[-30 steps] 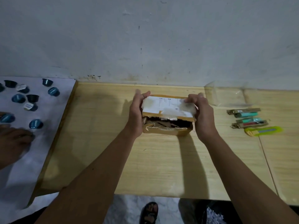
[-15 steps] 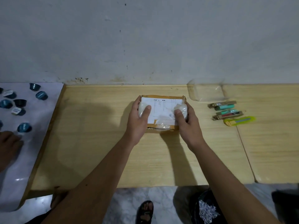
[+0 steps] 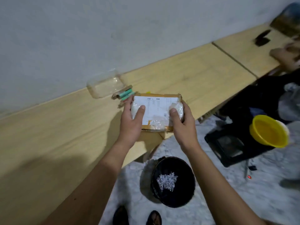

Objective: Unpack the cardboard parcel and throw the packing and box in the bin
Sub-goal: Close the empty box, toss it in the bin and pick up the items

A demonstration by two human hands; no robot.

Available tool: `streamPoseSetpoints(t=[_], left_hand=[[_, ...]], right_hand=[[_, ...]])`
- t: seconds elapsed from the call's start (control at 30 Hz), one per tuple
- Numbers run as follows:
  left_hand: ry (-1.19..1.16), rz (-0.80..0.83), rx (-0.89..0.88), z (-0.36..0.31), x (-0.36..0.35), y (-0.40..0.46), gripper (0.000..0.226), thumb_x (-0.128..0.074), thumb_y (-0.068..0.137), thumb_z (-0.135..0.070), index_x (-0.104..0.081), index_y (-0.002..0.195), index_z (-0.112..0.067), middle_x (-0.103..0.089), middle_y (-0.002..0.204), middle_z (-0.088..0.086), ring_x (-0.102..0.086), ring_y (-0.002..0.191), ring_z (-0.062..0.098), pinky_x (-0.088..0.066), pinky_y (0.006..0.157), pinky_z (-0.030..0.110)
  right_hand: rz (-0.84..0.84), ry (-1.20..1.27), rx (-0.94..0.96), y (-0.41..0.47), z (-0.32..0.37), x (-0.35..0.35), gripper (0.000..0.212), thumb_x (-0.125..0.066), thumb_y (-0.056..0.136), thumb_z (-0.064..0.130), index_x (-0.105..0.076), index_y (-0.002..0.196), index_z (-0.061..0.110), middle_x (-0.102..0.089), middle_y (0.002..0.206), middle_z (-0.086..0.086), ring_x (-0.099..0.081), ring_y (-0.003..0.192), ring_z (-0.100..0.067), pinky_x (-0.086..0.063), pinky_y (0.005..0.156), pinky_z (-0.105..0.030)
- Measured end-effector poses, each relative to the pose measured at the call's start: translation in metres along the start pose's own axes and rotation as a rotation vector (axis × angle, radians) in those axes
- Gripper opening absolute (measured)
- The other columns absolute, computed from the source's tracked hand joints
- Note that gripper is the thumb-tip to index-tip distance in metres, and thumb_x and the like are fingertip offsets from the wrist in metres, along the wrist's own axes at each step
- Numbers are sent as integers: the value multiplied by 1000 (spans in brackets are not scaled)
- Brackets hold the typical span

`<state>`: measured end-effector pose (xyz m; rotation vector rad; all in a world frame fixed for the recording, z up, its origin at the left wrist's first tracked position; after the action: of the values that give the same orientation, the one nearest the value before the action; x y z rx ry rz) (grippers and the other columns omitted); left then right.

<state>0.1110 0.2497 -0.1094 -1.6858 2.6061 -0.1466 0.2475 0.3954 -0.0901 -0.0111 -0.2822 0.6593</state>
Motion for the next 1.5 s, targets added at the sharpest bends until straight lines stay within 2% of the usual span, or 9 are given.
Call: streamPoseSetpoints(t=[0.1, 0.2, 0.27, 0.47, 0.63, 1.13, 1.3, 1.43, 1.5], left_hand=[[30, 119, 39, 15, -77, -33, 61, -67, 99, -35, -44, 155, -28, -55, 152, -12, -52, 139, 6, -43, 118, 37], [64, 191, 104, 41, -135, -70, 68, -67, 90, -48, -46, 152, -30, -58, 145, -17, -57, 128, -4, -47, 114, 33], [99, 237, 147, 68, -159, -95, 67, -66, 89, -50, -47, 150, -31, -61, 143, -13, -60, 127, 4, -50, 111, 40], [250, 399, 317, 153, -174, -149, 62, -71, 94, -42, -44, 149, -34, -57, 148, -3, -58, 133, 19, -50, 110, 51], [447, 563, 399, 190, -169, -163, 94, -71, 92, -50, -18, 166, -24, -38, 167, 3, -41, 150, 24, -40, 119, 51], [414, 537, 247, 156, -149, -134, 78, -61, 103, -44, -19, 165, -24, -25, 171, -8, -22, 158, 13, -24, 127, 37], [384, 483, 52, 107, -124, -93, 78, -62, 94, -58, -31, 161, -31, -38, 165, -15, -33, 151, 2, -39, 121, 41], [404, 305, -56, 74, -73, -35, 62, -64, 99, -49, -43, 154, -32, -50, 158, -11, -46, 145, 6, -48, 105, 14], [435, 226, -76, 64, -40, -9, 59, -64, 100, -45, -45, 153, -27, -52, 156, -8, -48, 145, 11, -46, 111, 26]], right_hand=[[-154, -11, -72, -18, -33, 79, 57, -57, 98, 52, -41, 151, 35, -64, 135, 11, -65, 115, -1, -59, 90, -31], [-264, -2, -159, -41, -75, 139, 58, -59, 95, 55, -43, 148, 38, -63, 134, 13, -65, 118, -7, -58, 98, -42], [-302, -16, -200, -58, -104, 166, 57, -62, 96, 50, -45, 148, 35, -63, 135, 13, -64, 119, -7, -57, 100, -44], [-258, -25, -363, -104, -191, 197, 59, -72, 93, 24, -48, 147, 22, -64, 137, 1, -65, 120, -17, -55, 103, -49], [-226, -76, -473, -120, -233, 203, 68, -72, 93, 22, -41, 154, 23, -47, 156, -1, -46, 143, -19, -42, 115, -37], [-81, -150, -394, -99, -223, 183, 60, -72, 94, 29, -46, 148, 31, -49, 151, 14, -47, 140, -10, -40, 107, -26], [-3, -217, -270, -71, -185, 154, 61, -72, 93, 36, -44, 147, 39, -44, 154, 16, -40, 144, -9, -36, 113, -30], [91, -241, -143, -29, -139, 108, 61, -71, 92, 42, -41, 146, 43, -43, 153, 16, -39, 139, -5, -36, 113, -33], [136, -241, -82, -6, -119, 78, 62, -72, 92, 37, -43, 147, 39, -45, 148, 15, -40, 133, -1, -36, 110, -29]])
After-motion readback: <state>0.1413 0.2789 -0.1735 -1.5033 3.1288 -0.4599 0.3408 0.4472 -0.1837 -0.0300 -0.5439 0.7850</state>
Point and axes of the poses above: each hand's wrist, its own y-axis towards the middle knuckle, its own x-axis out of the back of the hand, z = x × y, the point moved 5 cm from there along y, towards the middle knuckle
